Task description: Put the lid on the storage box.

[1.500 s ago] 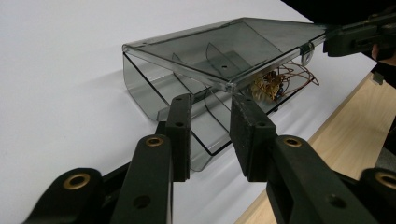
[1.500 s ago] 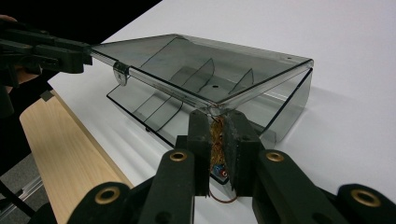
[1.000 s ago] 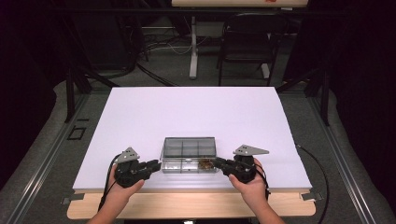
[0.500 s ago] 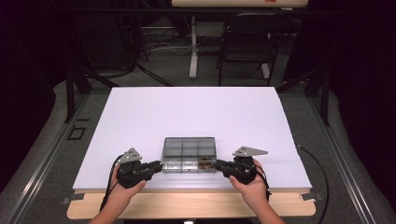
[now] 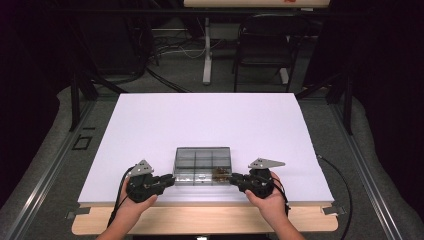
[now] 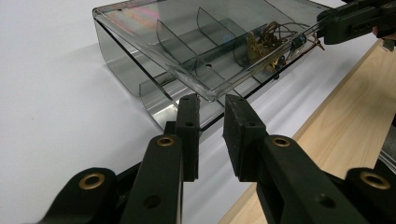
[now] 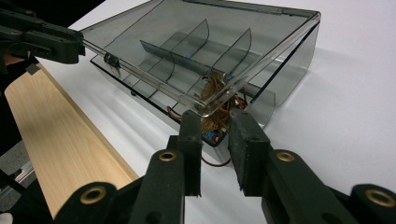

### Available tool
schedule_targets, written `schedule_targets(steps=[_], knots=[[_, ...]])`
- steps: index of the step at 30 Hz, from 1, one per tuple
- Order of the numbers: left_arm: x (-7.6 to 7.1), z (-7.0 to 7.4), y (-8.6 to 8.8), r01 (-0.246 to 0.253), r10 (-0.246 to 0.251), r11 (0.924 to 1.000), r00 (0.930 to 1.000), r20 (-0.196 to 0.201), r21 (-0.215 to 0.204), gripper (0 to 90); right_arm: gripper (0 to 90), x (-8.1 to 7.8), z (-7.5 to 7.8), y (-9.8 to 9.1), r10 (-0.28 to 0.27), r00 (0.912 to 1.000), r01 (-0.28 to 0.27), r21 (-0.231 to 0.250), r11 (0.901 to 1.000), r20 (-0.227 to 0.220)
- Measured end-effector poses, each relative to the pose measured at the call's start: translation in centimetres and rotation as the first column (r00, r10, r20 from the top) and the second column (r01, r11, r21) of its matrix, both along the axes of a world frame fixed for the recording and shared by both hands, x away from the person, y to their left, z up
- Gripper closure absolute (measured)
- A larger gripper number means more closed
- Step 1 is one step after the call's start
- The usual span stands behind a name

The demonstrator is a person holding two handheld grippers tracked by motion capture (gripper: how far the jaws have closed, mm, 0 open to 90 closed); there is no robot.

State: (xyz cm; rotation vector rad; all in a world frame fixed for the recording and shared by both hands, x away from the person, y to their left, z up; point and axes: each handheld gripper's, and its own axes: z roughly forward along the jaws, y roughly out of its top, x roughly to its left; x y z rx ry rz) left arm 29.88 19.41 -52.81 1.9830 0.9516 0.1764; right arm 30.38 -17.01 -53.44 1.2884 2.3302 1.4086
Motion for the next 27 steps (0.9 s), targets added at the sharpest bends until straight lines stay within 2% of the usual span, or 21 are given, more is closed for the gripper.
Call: schedule_targets(steps=[7, 20, 27], knots=[[0.05, -0.25, -0.1, -0.004, 0.004, 0.9999, 1.0, -0.007, 0.011, 75.1, 69.1, -0.05, -0.12, 0.1, 0.001, 1.0, -0.001, -0.02, 0.9998, -0.001], [0.28, -0.69, 0.0, -0.005, 0.005, 1.0, 0.9995, -0.031, 0.007, 71.7, 61.7, -0.02, -0.33, 0.24, -0.004, 1.0, 0.005, -0.057, 0.9983, 0.005], [0.34, -0.83, 0.02, -0.006, 0.007, 0.9998, 0.9994, -0.033, 0.017, 70.9, 60.2, -0.01, -0.49, 0.36, -0.002, 1.0, 0.003, -0.054, 0.9986, 0.006]])
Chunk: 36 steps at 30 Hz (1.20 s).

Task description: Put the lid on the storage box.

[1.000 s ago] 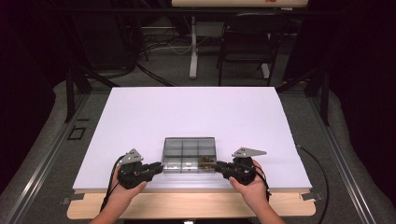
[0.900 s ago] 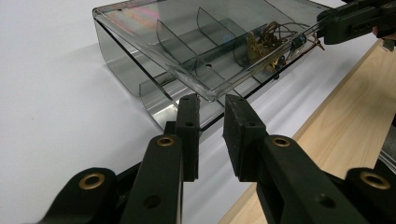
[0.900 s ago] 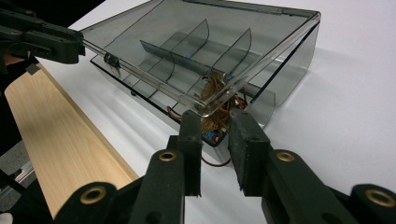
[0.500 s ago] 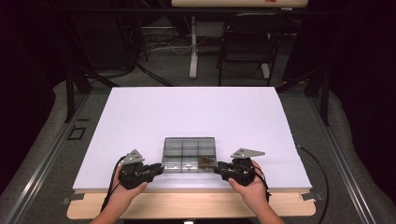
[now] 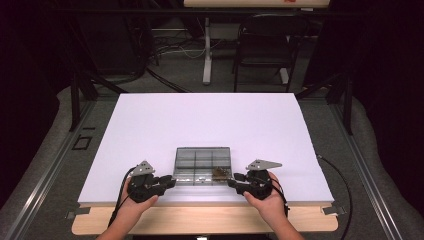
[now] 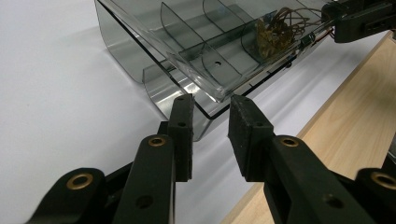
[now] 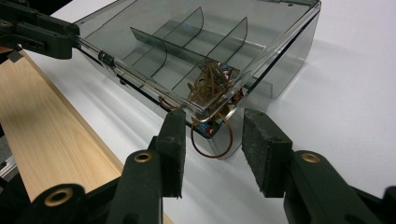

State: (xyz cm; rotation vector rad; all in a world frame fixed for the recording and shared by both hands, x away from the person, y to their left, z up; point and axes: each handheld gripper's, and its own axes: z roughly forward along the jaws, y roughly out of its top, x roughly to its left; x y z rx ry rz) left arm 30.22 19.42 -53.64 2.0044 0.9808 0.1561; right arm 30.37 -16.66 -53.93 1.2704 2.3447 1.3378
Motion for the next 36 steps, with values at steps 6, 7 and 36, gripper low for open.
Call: schedule_targets(steps=[6, 7, 36], knots=[[0.05, -0.2, -0.03, 0.0, 0.0, 1.0, 1.0, -0.004, 0.004, 70.0, 59.7, 0.04, -0.09, -0.01, 0.004, 0.9999, -0.004, -0.012, 0.9999, -0.011], [0.05, -0.23, -0.04, -0.001, 0.001, 1.0, 1.0, -0.006, 0.004, 69.5, 59.7, 0.06, -0.18, 0.02, 0.003, 1.0, -0.003, -0.008, 1.0, -0.005], [-0.18, 0.06, -0.53, 0.011, -0.011, 0.9998, 0.9997, 0.02, 0.015, 49.8, 42.3, 0.07, 0.06, -0.19, 0.012, 0.9999, -0.012, 0.031, 0.9995, -0.004]])
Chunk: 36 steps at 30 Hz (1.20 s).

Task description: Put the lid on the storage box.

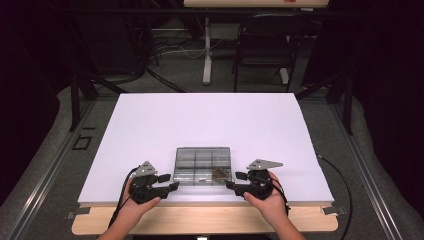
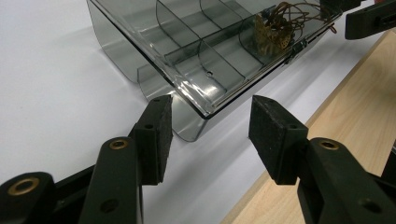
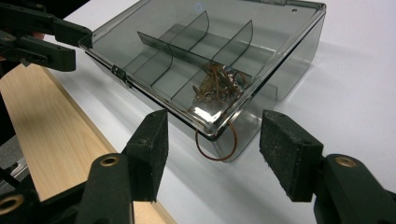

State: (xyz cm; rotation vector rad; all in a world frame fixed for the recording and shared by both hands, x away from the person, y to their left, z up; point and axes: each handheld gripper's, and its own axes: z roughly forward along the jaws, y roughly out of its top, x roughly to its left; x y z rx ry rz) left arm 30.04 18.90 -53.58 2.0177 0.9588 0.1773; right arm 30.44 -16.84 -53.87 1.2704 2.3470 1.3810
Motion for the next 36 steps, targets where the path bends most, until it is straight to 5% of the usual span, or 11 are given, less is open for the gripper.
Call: schedule_targets(steps=[19, 27, 36], knots=[[0.3, 0.9, 1.0, -0.029, 0.029, 0.999, 0.9996, 0.003, -0.033, 50.2, 44.1, -0.1, 1.8, -1.4, -0.028, 0.9992, 0.026, 0.081, 0.9964, 0.028], [0.9, 0.8, 2.1, -0.067, 0.067, 0.997, 0.9978, 0.001, -0.039, 50.2, 43.9, 0.4, 1.5, -2.6, -0.094, 0.9947, 0.091, 0.075, 0.993, 0.04], [1.5, 0.3, 3.2, -0.115, 0.115, 0.9925, 0.9933, -0.013, -0.042, 50.5, 43.9, 0.9, 0.7, -3.6, -0.194, 0.9797, 0.191, 0.061, 0.9797, 0.051]])
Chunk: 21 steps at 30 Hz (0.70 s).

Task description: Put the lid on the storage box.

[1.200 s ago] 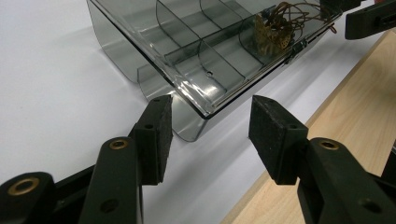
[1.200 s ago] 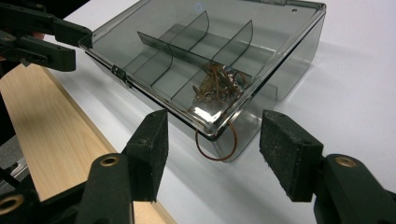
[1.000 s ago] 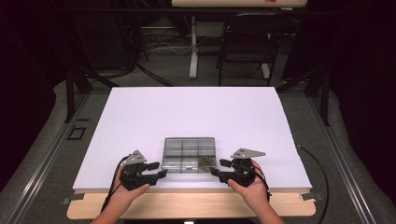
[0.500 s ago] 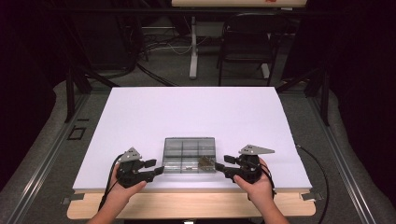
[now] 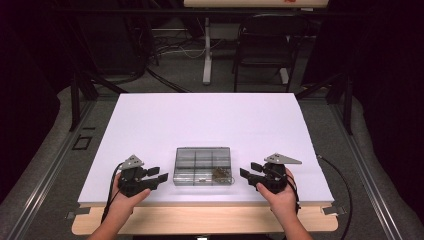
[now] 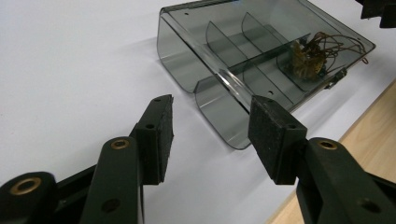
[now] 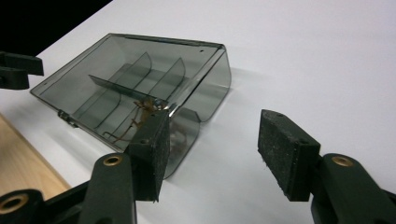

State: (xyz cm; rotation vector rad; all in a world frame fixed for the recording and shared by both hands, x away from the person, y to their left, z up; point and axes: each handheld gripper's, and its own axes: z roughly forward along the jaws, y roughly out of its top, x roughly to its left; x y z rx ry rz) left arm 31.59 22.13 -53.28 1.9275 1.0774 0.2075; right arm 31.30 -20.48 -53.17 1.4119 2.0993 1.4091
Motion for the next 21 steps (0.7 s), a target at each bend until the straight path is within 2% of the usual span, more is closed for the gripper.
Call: schedule_targets(steps=[4, 13, 18, 21], knots=[[0.2, -0.2, 0.3, -0.011, 0.011, 0.9999, 0.9999, -0.003, -0.005, 50.6, 43.9, 0.2, -0.3, -0.4, -0.017, 0.9999, 0.017, -0.027, 0.9995, -0.003], [0.7, -0.8, 0.8, -0.027, 0.027, 0.9996, 0.9995, -0.016, 0.0, 50.9, 44.0, 0.6, -0.9, -1.0, -0.037, 0.999, 0.036, -0.037, 0.9986, -0.026], [0.8, -0.9, 0.9, -0.037, 0.037, 0.9993, 0.9992, -0.016, -0.001, 51.0, 44.0, 0.7, -1.2, -1.0, -0.044, 0.9987, 0.043, -0.035, 0.9985, -0.026], [0.9, -1.1, 1.0, -0.037, 0.037, 0.9993, 0.9991, -0.02, 0.002, 51.1, 44.0, 0.8, -1.4, -1.1, -0.042, 0.9988, 0.04, -0.05, 0.9979, -0.025]])
